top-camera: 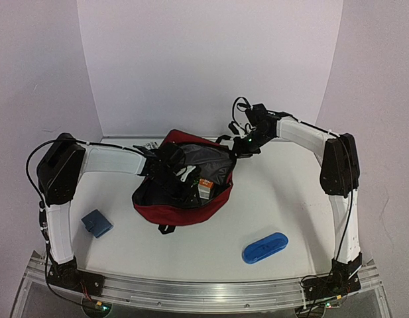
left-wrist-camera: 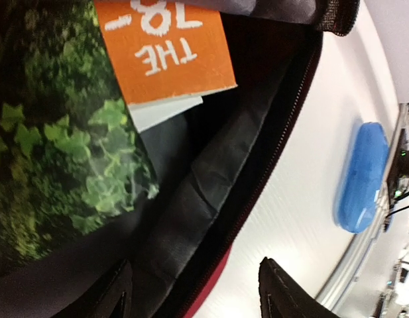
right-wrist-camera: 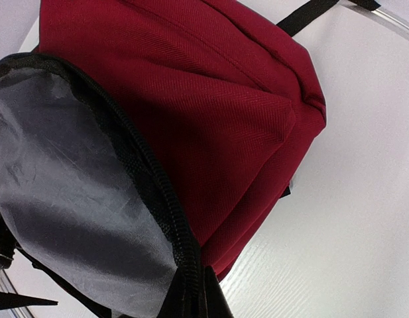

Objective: Pack the student bag
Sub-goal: Adjust the student bag at the center of the board.

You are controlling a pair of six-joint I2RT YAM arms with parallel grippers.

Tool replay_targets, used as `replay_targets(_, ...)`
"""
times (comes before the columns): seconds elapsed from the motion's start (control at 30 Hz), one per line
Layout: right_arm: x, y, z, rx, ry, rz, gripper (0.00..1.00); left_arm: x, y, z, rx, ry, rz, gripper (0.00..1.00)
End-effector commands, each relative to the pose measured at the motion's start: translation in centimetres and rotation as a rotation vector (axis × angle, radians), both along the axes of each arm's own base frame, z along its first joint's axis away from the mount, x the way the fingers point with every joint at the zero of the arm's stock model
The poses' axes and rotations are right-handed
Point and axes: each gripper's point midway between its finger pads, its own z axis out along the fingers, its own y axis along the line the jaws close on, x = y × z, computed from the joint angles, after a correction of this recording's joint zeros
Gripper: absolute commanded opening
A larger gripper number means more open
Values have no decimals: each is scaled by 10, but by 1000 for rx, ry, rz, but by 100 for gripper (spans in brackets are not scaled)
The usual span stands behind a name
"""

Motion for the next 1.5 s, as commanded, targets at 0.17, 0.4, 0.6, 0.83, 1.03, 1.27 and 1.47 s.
replay_targets(0.17, 4, -4, 9, 3, -18, -9, 3, 32, 15, -5, 188, -154, 6, 69)
replay_targets(0.4, 3, -4, 9, 0, -19, -6, 3, 20, 14, 3, 182, -145, -82, 47)
replay_targets(0.6, 4, -3, 7, -3, -20, -4, 3, 2, 7, 15, 140, -124, -150, 38)
replay_targets(0.83, 4, -3, 8, 1, -20, -3, 3, -16, -7, 27, 34, -50, -206, 65)
replay_targets(1.03, 4, -3, 9, 2, -21, -2, 3, 7, 6, 6, 174, -123, -145, 69)
replay_targets(1.27, 4, -4, 10, -1, -23, -2, 3, 17, 7, 0, 237, -169, -171, 68)
replay_targets(1.47, 4, -3, 10, 3, -24, 0, 3, -11, -7, -12, 230, -108, -296, 71)
